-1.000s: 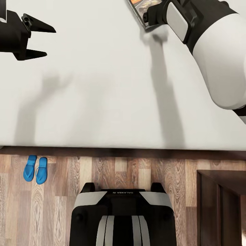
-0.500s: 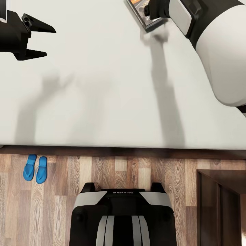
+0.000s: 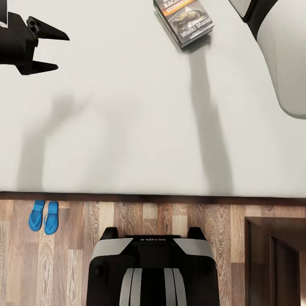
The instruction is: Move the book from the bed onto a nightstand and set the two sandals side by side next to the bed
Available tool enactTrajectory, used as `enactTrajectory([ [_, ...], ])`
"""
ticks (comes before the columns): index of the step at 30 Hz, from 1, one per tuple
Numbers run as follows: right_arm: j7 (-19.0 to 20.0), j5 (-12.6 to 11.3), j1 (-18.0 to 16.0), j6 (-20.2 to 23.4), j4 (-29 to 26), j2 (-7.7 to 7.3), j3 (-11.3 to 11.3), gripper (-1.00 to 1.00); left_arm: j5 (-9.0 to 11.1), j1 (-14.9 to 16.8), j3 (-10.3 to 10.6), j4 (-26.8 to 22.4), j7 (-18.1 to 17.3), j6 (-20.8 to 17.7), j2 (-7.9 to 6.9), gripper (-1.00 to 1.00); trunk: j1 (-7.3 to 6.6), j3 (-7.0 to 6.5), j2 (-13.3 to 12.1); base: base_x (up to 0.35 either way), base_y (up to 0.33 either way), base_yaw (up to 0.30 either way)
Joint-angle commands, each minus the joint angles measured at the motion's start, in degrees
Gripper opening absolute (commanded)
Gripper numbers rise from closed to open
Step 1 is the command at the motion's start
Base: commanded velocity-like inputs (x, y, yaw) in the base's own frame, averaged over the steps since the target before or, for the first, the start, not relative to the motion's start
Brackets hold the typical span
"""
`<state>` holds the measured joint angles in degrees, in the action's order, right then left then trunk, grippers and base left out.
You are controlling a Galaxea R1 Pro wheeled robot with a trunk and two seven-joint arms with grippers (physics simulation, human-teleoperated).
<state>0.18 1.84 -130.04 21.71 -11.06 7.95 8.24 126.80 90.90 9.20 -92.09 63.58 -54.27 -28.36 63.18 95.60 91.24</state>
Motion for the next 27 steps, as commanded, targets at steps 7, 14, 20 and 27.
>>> enactTrajectory([
  [7, 0.00, 0.18, 0.18, 0.38, -0.10, 0.09, 0.21, 1.00, 0.51, 0.05, 0.03, -0.02, 0.58, -0.12, -0.03, 1.00, 0.03, 0.02, 0.01, 0.302, 0.000, 0.000],
  [14, -0.01, 0.22, 0.41, 0.29, 0.05, 0.06, 0.24, 1.00, 0.54, 0.00, 0.03, -0.02, 0.52, -0.11, -0.03, 1.00, 0.03, 0.02, 0.01, 0.205, 0.000, 0.000],
  [20, -0.06, 0.23, 0.94, 0.20, 0.62, 0.10, 0.27, 1.00, 0.54, -0.02, 0.03, -0.02, 0.50, -0.08, 0.08, 1.00, 0.03, 0.02, 0.01, 0.039, 0.000, 0.000],
  [27, -0.09, -0.06, 1.52, -0.01, 0.78, 0.24, 0.21, 1.00, 0.55, -0.02, 0.03, -0.02, 0.56, -0.07, 0.12, 1.00, 0.03, 0.02, 0.01, 0.014, 0.000, 0.000],
])
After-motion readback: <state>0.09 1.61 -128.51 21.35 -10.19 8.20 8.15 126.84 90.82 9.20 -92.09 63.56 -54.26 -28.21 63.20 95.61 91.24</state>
